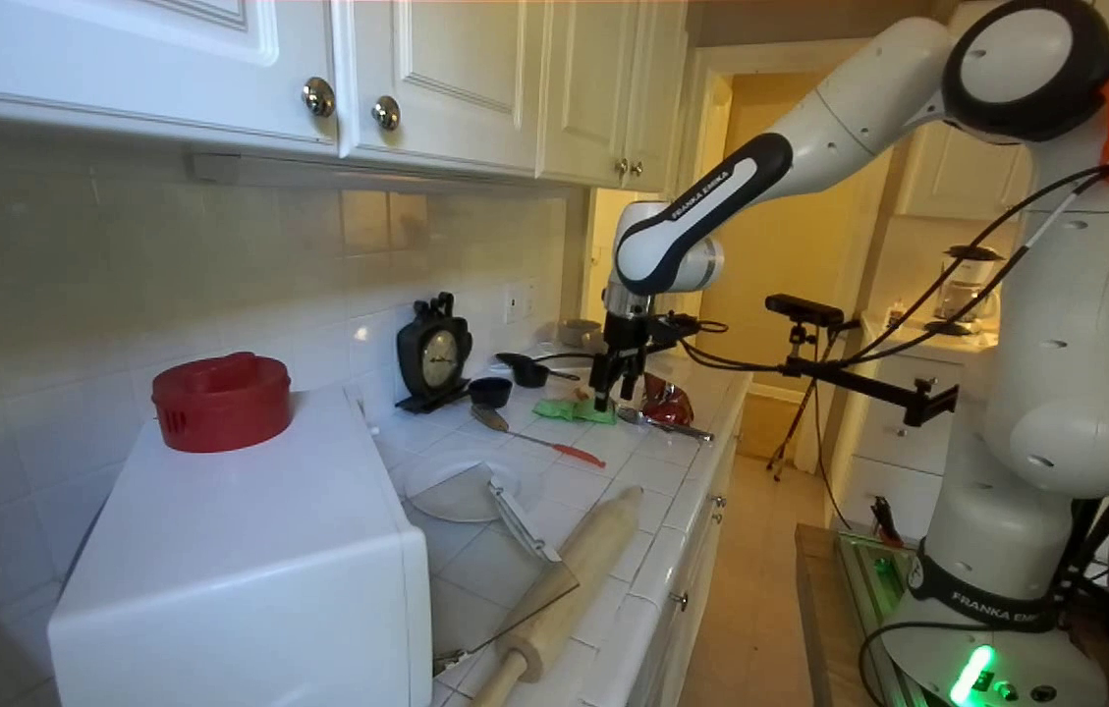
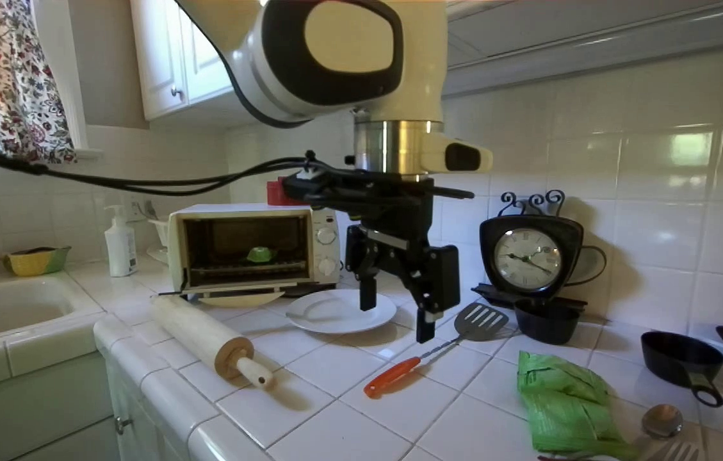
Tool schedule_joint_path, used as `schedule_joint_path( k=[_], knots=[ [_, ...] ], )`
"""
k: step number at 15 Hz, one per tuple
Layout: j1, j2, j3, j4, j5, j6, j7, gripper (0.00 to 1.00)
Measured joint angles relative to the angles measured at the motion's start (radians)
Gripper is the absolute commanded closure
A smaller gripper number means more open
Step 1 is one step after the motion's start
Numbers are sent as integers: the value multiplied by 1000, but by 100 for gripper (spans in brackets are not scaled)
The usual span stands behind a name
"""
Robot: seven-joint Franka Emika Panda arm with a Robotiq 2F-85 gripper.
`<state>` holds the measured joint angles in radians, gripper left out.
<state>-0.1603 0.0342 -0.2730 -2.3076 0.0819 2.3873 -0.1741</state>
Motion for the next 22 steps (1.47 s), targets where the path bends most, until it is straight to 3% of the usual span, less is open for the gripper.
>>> schedule_joint_path(
  k=[10,22],
  knots=[
    [-13,240,94,202,35,41,43,0],
    [-7,299,164,174,79,196,212,0]
  ],
)
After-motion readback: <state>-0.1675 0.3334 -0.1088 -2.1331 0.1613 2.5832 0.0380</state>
